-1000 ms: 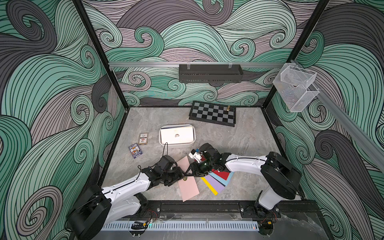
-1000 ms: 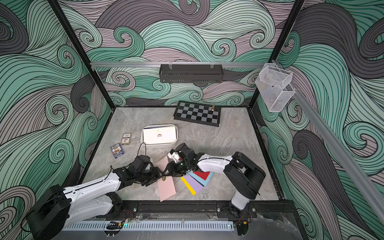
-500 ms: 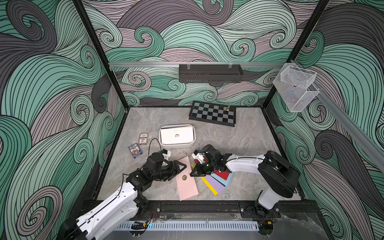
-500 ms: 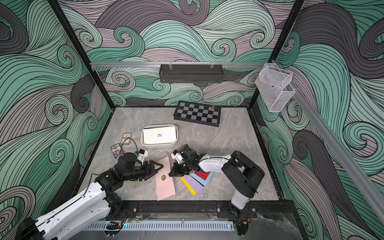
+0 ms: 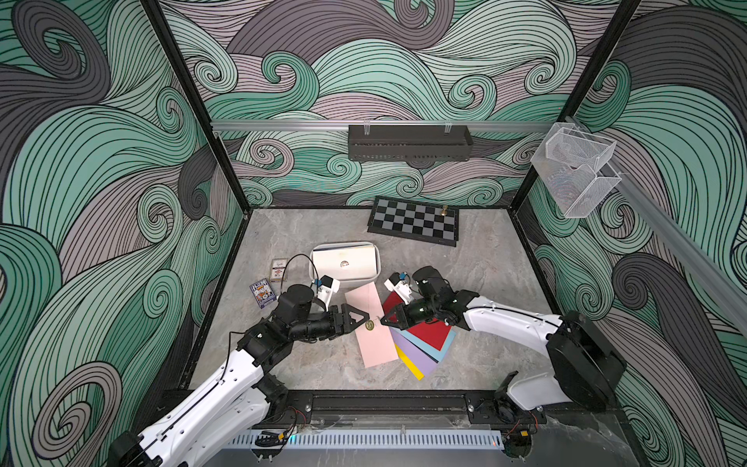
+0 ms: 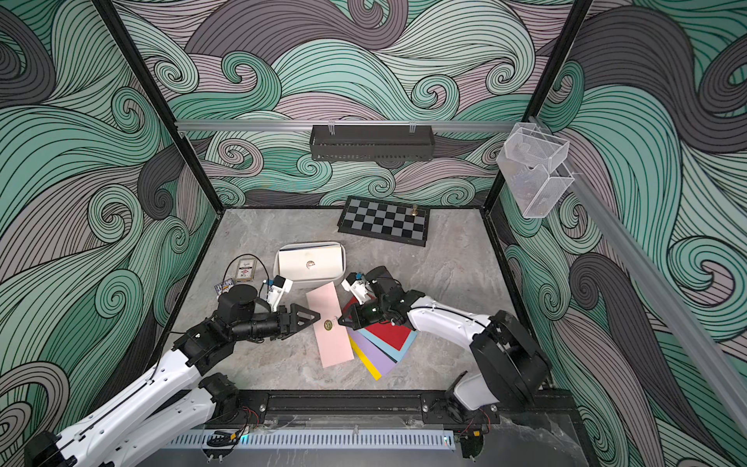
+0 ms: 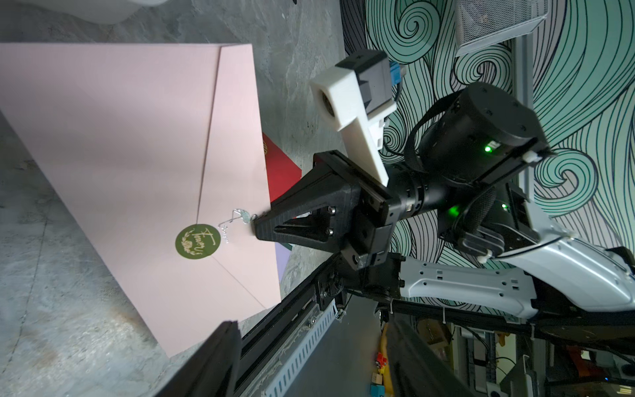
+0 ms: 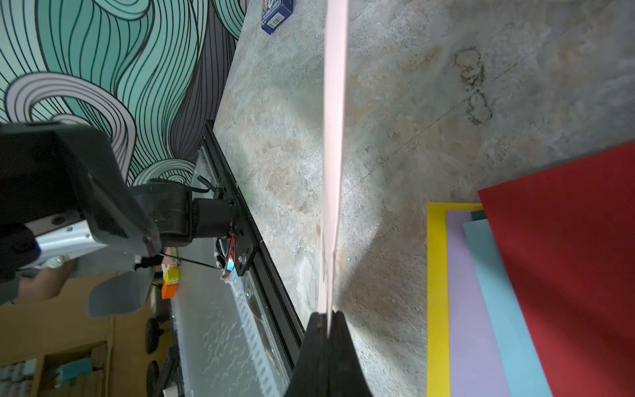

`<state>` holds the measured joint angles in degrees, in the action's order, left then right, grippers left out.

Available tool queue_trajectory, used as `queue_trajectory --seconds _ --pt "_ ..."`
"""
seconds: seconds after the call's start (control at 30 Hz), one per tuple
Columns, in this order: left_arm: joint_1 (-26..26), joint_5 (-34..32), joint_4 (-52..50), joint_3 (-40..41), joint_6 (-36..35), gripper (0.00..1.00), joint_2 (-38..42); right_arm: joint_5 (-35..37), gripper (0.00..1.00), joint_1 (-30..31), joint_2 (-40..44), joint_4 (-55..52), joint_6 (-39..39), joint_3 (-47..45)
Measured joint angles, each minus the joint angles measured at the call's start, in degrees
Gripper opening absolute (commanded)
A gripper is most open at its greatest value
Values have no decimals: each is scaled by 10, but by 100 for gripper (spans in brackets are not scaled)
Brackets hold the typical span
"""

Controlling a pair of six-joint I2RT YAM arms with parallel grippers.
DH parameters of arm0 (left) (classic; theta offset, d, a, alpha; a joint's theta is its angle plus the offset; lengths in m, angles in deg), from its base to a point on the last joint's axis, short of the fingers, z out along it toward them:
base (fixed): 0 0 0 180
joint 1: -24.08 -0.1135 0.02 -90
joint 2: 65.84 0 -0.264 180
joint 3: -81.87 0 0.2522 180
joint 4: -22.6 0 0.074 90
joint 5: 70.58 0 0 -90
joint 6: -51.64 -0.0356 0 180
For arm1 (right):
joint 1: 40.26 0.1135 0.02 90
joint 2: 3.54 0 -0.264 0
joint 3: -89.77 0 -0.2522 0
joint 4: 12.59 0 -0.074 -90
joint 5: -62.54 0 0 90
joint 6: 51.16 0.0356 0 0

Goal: Put the sealed envelopes into the storage box
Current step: Pick up the envelope from the center of the board, then place the envelope in the storage box.

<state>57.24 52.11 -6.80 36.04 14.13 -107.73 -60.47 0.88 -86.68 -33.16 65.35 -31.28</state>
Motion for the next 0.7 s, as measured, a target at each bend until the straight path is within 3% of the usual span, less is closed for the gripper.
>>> queue_trajectory --seconds 0.17,0.3,0.47,0.7 --pt "-10 -40 -70 -37 -39 71 8 21 0 -7 0 -116 -109 101" --pt "-26 -90 -149 -50 -57 71 12 57 0 -16 -44 -237 -232 279" --pt "-45 -103 -207 -55 -66 72 20 130 0 -19 -165 -376 -401 550" --pt "-47 -149 -258 -66 -78 72 28 227 0 -14 -390 -546 -579 929"
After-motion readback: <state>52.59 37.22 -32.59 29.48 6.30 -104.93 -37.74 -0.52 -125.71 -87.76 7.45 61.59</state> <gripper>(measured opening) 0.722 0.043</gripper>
